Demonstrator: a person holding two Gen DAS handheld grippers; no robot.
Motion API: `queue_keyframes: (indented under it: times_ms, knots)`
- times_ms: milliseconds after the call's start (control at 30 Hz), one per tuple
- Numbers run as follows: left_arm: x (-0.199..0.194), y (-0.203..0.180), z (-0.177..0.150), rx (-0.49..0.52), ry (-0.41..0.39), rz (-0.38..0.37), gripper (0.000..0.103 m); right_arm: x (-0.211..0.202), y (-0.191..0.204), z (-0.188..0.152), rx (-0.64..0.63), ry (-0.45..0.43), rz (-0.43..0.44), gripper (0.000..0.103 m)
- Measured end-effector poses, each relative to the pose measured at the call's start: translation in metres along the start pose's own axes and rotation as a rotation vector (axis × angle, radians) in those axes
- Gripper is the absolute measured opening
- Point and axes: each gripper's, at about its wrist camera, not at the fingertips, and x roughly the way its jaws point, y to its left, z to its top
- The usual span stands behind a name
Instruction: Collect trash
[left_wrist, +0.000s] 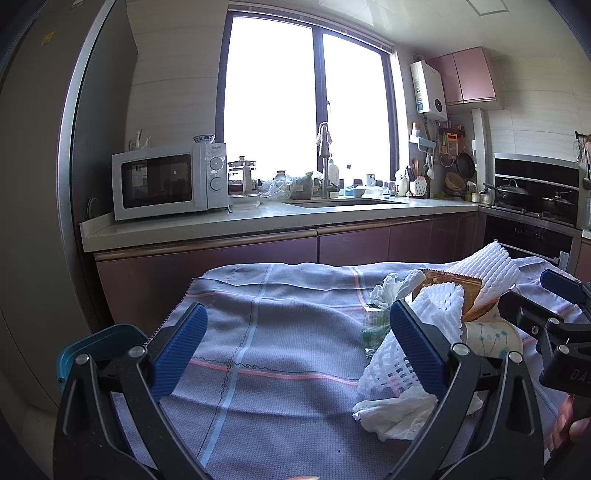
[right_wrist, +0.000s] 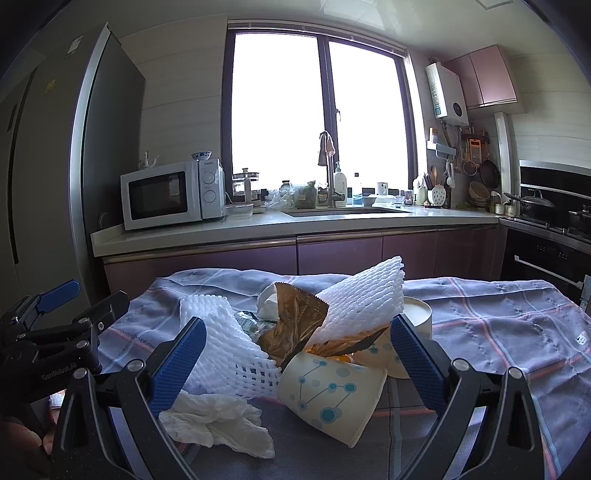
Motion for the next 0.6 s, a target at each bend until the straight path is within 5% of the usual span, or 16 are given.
queue_keyframes:
  times_ms: [600]
  knots:
    - [0.013, -0.011, -0.002, 0.036, 0.066, -0.115, 0.097, 0.011, -0.036, 0.002, 0.097, 0.057, -0.009, 0.096]
